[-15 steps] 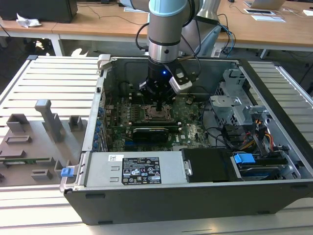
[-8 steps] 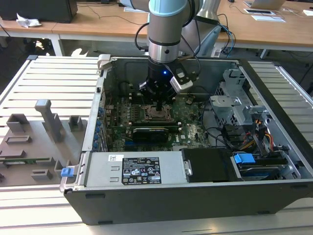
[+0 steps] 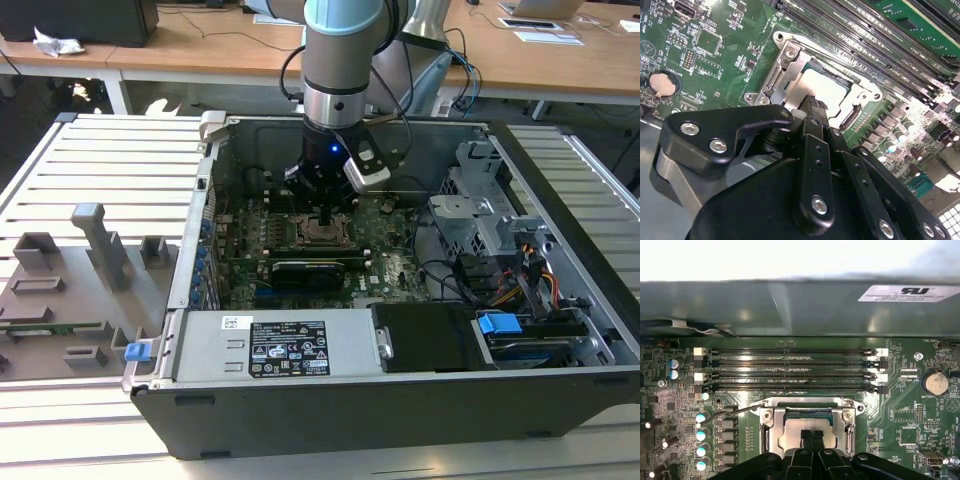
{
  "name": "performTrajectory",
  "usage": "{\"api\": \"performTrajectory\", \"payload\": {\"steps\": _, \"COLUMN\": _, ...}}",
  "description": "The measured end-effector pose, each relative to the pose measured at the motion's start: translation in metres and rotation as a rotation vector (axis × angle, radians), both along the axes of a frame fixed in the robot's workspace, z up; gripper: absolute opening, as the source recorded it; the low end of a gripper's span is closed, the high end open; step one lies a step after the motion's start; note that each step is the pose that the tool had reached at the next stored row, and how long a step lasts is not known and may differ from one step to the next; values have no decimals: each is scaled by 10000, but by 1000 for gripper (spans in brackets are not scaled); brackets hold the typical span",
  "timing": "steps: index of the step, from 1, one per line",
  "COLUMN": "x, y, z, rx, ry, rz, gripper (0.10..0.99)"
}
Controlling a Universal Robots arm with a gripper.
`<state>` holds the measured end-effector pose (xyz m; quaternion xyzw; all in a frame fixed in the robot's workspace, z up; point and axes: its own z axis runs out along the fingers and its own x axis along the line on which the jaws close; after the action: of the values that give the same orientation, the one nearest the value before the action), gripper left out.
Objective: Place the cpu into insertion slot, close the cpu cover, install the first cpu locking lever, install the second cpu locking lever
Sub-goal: 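Install the first cpu locking lever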
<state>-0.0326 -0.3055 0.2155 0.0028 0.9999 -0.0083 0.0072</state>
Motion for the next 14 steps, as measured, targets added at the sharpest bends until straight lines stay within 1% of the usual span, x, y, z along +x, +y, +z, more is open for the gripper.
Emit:
{"api": "performTrajectory", "payload": {"steps": 1, "x": 0, "y": 0, "z": 4, "rx": -1, "ry": 0, "rz": -1, "gripper": 106}}
{"api": "performTrajectory", "payload": {"steps": 3, "x": 0, "y": 0, "z": 52, "rx": -2, "ry": 0, "rz": 0, "gripper": 106}}
{"api": "performTrajectory", "payload": {"steps": 5, "x": 0, "y": 0, "z": 162, "rx": -5, "ry": 1, "rz": 0, "gripper": 106}}
{"api": "performTrajectory", "payload": {"steps": 7, "x": 0, "y": 0, "z": 241, "rx": -4, "ry": 0, "rz": 0, "gripper": 106}}
{"api": "performTrajectory", "payload": {"steps": 12, "x": 0, "y": 1, "z": 416, "rx": -5, "ry": 0, "rz": -1, "gripper": 106}}
{"api": "performTrajectory", "payload": {"steps": 14, "x": 0, "y": 0, "z": 460, "rx": -4, "ry": 0, "rz": -1, "gripper": 106}}
